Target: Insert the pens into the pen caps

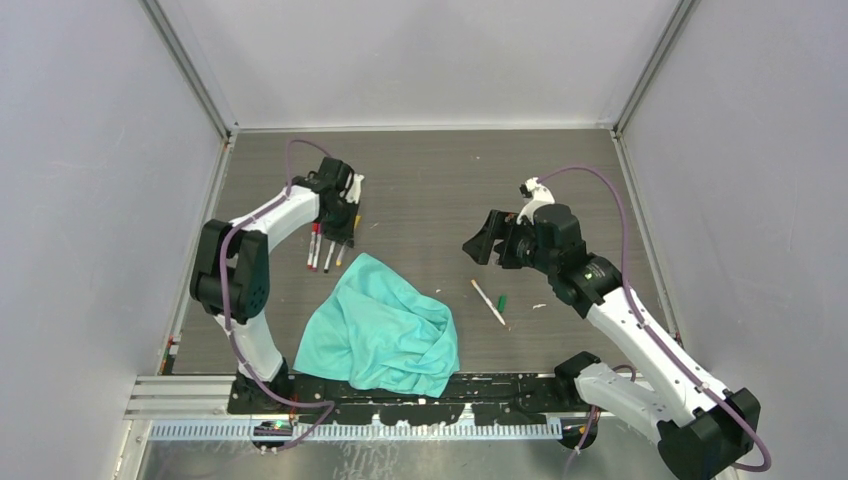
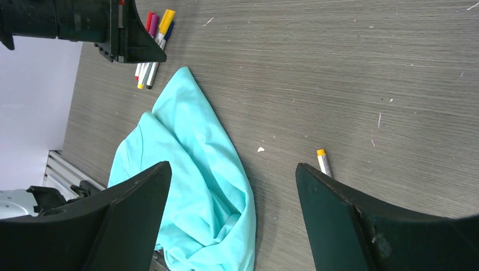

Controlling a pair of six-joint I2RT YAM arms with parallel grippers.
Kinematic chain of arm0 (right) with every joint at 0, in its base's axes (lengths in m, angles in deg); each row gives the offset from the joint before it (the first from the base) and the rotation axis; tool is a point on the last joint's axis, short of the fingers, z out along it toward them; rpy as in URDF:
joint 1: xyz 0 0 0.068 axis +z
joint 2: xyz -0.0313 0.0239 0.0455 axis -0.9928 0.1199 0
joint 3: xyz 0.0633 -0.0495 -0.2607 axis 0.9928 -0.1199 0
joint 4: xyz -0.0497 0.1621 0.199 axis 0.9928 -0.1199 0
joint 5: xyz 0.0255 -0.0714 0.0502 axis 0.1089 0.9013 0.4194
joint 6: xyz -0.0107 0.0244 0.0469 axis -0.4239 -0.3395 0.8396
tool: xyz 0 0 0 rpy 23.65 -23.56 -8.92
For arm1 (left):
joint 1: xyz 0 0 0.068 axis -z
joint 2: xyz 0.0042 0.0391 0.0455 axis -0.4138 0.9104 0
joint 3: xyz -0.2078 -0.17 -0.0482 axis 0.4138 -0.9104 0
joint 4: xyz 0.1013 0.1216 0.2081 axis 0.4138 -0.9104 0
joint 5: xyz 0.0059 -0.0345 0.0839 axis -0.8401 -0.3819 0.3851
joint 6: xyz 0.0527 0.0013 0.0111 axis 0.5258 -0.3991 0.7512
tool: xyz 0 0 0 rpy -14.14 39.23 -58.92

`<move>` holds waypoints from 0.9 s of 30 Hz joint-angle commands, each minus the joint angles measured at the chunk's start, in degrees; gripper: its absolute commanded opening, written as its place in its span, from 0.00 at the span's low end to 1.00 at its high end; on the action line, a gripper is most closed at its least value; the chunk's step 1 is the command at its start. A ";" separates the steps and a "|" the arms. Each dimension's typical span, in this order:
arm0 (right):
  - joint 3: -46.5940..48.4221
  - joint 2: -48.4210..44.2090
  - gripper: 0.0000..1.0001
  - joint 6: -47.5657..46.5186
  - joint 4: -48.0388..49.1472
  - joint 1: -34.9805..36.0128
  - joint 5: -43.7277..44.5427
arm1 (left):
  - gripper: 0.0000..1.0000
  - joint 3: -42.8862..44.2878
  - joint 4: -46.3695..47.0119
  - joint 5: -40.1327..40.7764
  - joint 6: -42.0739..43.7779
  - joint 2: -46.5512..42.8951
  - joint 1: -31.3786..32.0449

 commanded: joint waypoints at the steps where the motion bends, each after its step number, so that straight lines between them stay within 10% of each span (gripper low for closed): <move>1: -1.05 -2.18 0.87 0.87 0.55 0.07 0.39 | 0.00 2.98 -0.81 2.53 -0.10 0.88 -1.27; 16: -2.69 -3.20 0.87 1.57 0.79 0.07 0.30 | 0.10 4.24 -2.10 5.18 0.69 7.25 -4.61; 27: -3.74 -4.60 0.87 2.09 -0.28 0.07 0.40 | 0.40 4.49 -2.35 5.86 1.11 3.55 -5.00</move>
